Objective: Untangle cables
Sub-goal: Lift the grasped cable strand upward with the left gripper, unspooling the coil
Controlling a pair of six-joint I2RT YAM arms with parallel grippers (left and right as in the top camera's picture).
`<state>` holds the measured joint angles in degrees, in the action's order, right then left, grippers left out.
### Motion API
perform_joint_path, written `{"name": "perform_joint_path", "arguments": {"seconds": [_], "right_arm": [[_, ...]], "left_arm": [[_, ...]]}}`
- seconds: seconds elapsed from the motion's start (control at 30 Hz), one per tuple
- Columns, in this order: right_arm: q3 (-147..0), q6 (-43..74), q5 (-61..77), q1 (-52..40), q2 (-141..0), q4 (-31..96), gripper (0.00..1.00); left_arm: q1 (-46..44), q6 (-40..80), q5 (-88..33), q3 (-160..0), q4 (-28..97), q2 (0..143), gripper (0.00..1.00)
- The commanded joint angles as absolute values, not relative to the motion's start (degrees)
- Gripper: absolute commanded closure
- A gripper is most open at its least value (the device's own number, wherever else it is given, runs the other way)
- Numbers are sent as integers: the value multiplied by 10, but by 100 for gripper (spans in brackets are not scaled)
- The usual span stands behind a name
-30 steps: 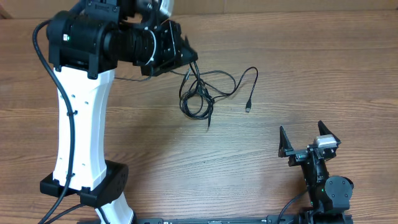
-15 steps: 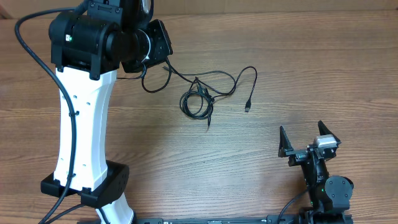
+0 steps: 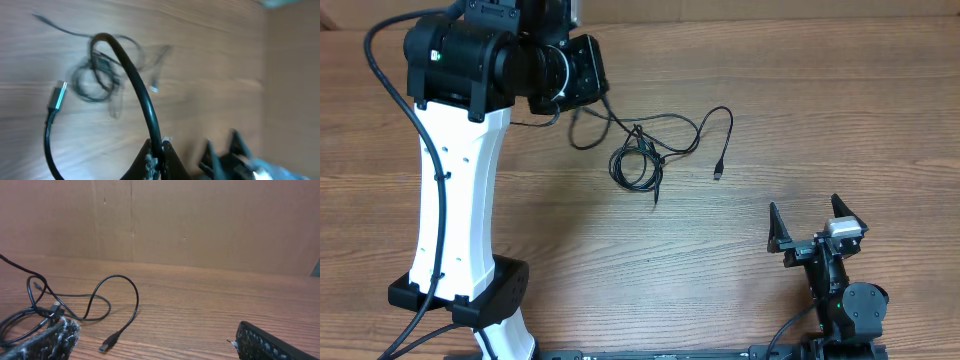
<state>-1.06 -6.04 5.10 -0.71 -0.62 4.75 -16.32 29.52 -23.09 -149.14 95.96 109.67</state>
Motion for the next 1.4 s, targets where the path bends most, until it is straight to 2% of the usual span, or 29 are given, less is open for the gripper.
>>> {"name": "perform_joint_path", "arguments": {"seconds": [0.0,0.07,0.2,0.33,0.43,0.63,0.7,0.77,0.87,0.93,1.03,1.2,1.37], "right_arm": [[-5,-61,51,-3,-2,45,0],[-5,-61,50,-3,-2,45,0],[-5,-61,50,-3,-2,45,0],[-5,-61,50,-3,-2,45,0],[-5,-61,51,-3,-2,45,0],[-5,-61,51,-3,-2,45,0],[-5,-61,50,-3,-2,45,0],[-5,-61,50,-3,-2,45,0],[-5,-61,51,-3,-2,45,0],[-5,-61,51,-3,-2,45,0],[-5,-61,50,-3,-2,45,0],[-5,-61,51,-3,-2,45,0],[-5,-61,51,-3,-2,45,0]], "left_arm": [[-153,282,-403,-1497,942,1100,96],[-152,282,-431,-1497,936,1100,96],[-149,235,-414,-1497,936,1100,96],[-150,227,-203,-1497,954,1100,96],[-150,186,-148,-1497,960,1101,96],[-152,165,-157,-1497,968,1103,96],[-156,167,-211,-1497,968,1104,96],[-163,167,-323,-1497,966,1105,96],[-166,181,-352,-1497,966,1106,96],[-166,184,-338,-1497,959,1106,96],[-166,184,-237,-1497,959,1106,96],[-166,184,-157,-1497,968,1108,96],[-166,184,-150,-1496,968,1121,96]]}}
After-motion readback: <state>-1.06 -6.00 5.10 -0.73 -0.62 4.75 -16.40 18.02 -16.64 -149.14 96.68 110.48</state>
